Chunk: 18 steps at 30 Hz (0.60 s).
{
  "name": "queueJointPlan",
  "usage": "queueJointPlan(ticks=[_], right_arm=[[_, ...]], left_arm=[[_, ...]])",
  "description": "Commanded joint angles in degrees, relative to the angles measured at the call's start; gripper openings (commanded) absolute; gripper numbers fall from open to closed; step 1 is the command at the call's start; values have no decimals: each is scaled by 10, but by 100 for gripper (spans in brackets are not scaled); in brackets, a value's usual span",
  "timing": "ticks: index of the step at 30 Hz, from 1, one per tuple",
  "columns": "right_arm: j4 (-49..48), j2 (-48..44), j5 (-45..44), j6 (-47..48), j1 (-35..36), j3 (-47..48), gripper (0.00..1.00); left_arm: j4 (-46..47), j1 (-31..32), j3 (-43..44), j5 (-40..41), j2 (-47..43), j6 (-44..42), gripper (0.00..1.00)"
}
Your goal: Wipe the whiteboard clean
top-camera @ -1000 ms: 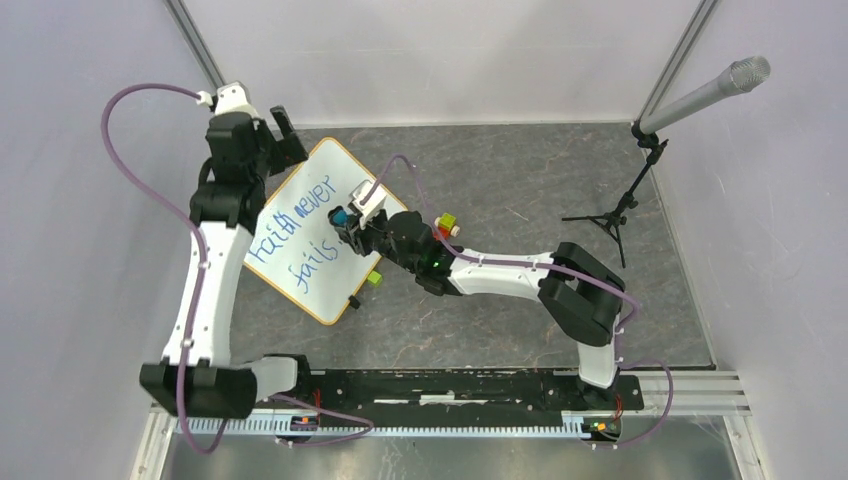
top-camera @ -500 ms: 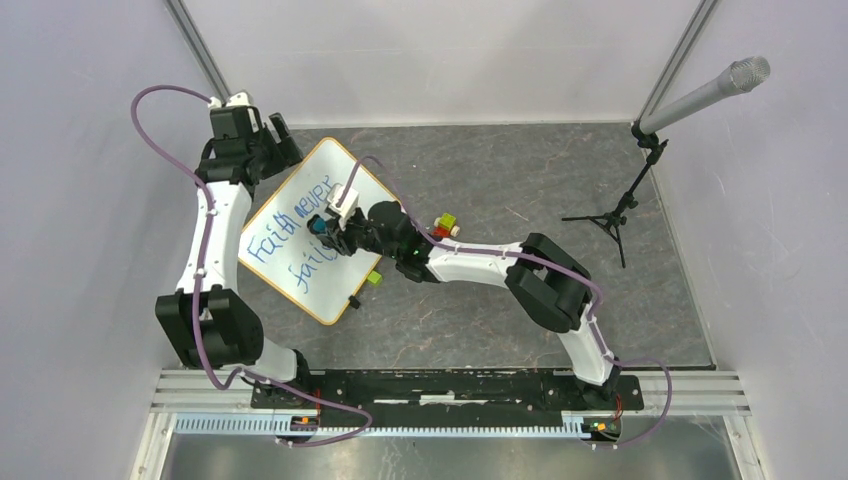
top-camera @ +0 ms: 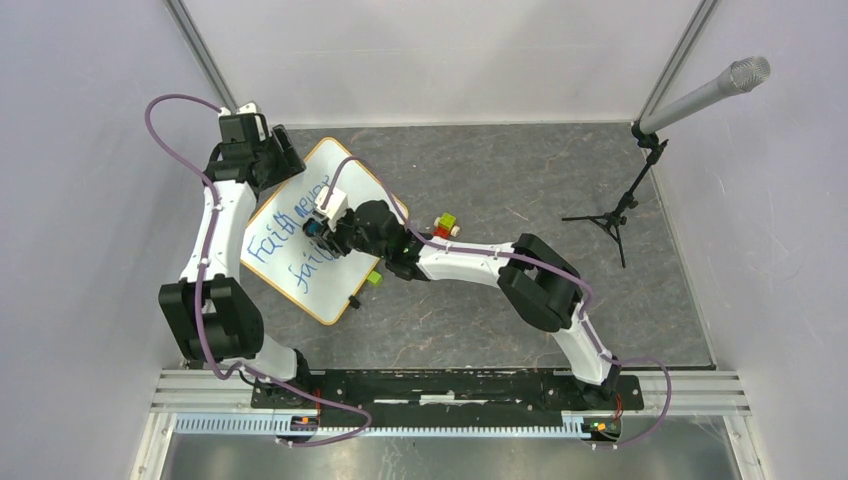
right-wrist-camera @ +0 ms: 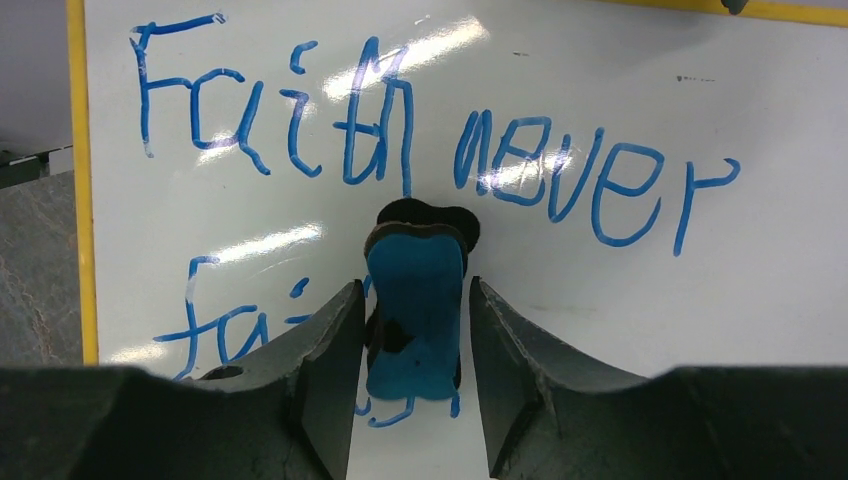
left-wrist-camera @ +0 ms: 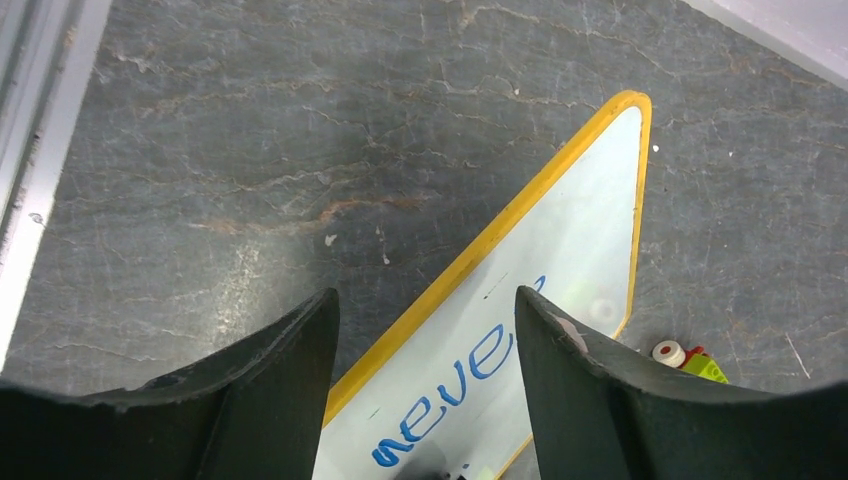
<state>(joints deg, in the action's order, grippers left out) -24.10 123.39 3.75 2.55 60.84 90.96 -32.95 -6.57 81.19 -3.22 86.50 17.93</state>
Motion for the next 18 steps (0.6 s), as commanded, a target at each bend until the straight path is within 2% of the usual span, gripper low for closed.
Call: queueJointPlan(ticks=[1,9,11,13,18], right_arm=[[10,20,-19,4,4,39,50],[5,12,-52,4,4,21,50],[-18,1,-57,3,4,-3,47],[-33,-7,-55,1,5,-16,39],[-31,2,-43,0,4,-9,38]], left_arm=[[8,0,-6,-27,6,34,70],[20,0,-21,-32,-10,42,66],[20,0,-21,-37,-7,43,65],[20,0,-20,-38,-6,44,64],[20,0,-21,-42,-3,47,64]])
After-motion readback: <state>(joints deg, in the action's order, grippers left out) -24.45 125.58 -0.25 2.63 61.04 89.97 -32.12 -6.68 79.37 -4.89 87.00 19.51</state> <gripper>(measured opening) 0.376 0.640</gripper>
